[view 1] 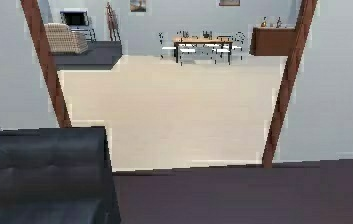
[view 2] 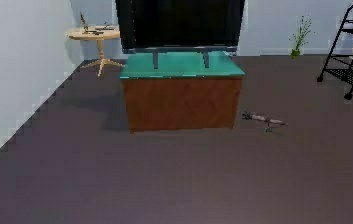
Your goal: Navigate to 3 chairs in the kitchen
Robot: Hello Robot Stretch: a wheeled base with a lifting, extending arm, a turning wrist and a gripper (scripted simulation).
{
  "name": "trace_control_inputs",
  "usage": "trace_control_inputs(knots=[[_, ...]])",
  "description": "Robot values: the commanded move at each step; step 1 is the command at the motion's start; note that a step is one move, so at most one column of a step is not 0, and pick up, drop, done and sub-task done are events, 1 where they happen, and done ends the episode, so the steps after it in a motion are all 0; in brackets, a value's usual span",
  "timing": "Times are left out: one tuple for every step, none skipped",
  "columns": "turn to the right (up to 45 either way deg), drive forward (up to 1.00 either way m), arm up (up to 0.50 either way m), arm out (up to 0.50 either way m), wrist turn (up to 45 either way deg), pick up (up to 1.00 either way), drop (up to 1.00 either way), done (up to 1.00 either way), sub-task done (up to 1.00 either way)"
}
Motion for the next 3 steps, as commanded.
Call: trace_control_inputs(knots=[[0.0,1.0,0.0,0.0,0.0,0.0,0.0,0.0,0.0],[0.0,1.0,0.0,0.0,0.0,0.0,0.0,0.0,0.0],[0.0,1.0,0.0,0.0,0.0,0.0,0.0,0.0,0.0]])
